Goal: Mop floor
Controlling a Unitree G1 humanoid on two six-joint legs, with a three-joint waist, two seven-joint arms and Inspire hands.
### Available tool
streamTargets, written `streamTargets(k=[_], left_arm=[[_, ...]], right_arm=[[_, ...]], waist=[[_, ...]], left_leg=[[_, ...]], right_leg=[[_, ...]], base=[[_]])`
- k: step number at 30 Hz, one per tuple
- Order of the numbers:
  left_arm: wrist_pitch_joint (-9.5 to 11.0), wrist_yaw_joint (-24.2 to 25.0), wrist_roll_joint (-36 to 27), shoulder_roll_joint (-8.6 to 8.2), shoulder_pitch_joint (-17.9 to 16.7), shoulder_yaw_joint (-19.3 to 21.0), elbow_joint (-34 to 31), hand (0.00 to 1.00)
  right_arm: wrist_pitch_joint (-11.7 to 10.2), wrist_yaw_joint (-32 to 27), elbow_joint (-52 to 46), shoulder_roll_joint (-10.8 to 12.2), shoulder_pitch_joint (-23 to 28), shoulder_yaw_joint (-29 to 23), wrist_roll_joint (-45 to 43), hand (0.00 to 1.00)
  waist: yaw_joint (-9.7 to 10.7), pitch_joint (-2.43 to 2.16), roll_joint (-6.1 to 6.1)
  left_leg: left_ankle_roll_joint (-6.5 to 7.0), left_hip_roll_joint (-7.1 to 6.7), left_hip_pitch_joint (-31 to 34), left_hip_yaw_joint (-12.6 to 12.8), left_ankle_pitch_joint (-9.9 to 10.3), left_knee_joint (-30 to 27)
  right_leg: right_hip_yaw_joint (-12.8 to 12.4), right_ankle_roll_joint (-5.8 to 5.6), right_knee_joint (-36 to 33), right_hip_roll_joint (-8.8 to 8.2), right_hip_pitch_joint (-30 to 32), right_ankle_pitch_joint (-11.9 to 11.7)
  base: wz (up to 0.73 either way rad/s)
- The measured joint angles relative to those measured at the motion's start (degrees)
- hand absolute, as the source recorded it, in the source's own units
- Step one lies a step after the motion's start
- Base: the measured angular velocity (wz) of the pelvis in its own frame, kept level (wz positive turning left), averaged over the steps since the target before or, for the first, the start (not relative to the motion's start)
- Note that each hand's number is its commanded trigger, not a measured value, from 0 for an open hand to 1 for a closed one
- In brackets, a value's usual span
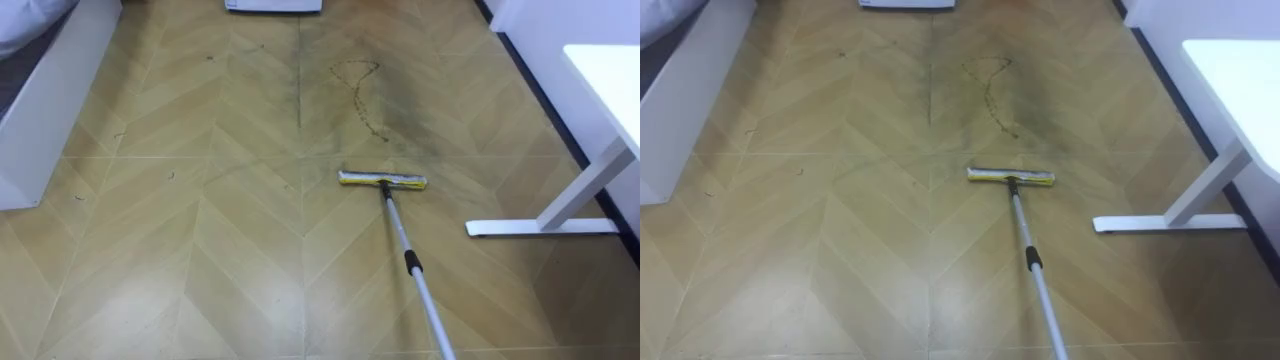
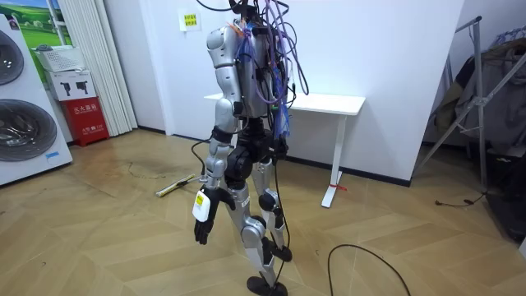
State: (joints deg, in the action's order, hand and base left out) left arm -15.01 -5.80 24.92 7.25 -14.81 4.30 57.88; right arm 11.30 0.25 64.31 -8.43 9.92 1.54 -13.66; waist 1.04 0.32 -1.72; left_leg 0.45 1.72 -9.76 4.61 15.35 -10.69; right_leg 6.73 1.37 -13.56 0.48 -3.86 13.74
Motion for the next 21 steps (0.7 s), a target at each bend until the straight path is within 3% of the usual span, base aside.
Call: streamTargets(k=[17, 21], left_arm=[[0.1, -0.2, -0.4, 0.01, 0.3, 0.1, 0.0, 0.0], [0.0, 0.3, -0.5, -0.01, 0.3, 0.1, 0.1, 0.0]], right_arm=[[0.0, 0.0, 2.6, 0.0, -1.7, 0.0, 0.5, 1.0], [0.0, 1.0, 3.9, -0.1, -2.1, 0.0, 2.4, 1.0]], waist=[[0.0, 0.03, -0.18], [0.0, 0.0, -0.14]], left_leg=[[0.0, 0.01, 0.1, -0.1, 0.0, -0.1], [0.0, 0.01, 0.3, -0.1, 0.0, -0.1]], right_leg=[[0.0, 0.0, -0.1, -0.01, 0.2, 0.0], [0.9, 0.0, -0.1, -0.17, 0.1, 0.0]], base=[[0.0], [0.05]])
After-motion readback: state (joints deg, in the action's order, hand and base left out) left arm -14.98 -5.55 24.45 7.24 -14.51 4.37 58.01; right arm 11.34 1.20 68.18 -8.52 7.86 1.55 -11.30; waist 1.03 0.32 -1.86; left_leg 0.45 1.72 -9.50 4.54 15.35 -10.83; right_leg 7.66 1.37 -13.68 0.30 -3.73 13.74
